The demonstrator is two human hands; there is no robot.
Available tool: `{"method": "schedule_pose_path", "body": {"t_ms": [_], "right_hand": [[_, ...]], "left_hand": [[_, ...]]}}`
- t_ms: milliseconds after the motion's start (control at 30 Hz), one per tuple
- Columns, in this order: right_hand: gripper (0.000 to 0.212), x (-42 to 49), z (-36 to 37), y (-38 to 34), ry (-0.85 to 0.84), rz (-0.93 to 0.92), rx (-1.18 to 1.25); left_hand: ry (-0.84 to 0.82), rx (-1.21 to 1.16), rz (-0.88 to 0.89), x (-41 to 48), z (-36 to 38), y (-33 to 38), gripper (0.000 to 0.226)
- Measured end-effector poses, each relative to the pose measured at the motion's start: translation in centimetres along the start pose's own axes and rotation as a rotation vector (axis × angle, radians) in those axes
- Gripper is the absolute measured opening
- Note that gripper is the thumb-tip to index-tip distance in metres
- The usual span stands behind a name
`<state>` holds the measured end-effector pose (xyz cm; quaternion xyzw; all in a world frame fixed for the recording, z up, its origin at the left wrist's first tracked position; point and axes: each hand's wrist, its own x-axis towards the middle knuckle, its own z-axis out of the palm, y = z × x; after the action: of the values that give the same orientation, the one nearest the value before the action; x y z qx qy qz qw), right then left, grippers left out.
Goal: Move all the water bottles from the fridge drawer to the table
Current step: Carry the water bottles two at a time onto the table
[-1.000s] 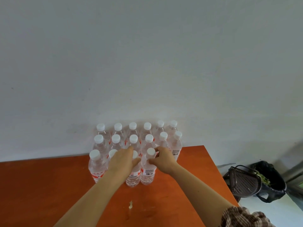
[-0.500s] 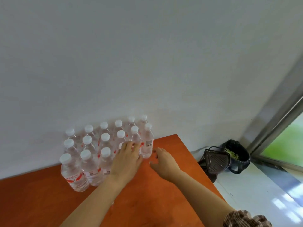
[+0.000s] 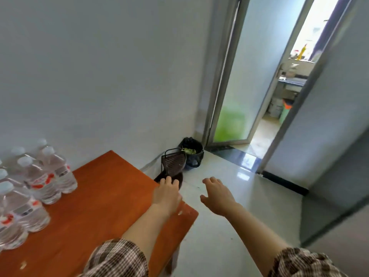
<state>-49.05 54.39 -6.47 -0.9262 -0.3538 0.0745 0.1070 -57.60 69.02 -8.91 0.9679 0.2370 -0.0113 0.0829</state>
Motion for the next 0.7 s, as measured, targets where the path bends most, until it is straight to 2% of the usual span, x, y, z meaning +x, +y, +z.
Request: {"method": "schedule_pose_path", "body": {"t_ms": [367,500,700], "right_hand": [[0.058,-20.4,-6.8,27.8,0.065,0.489,0.056],[0.049,-27.1,-9.5,36.1,0.117,0.633,0.061],[0.046,-34.4,-13.3,46.6,0.202,0.826,0.037]], "left_hand": [[-0.033,-0.075,0.301,-6.0,3.6,33.4,0.045],[-0.047,-0.092,0.484,-7.8,4.3,44.1,0.040],[-0.016,-0.097,0.767,-8.2,5.0,58.8,0.035]]}}
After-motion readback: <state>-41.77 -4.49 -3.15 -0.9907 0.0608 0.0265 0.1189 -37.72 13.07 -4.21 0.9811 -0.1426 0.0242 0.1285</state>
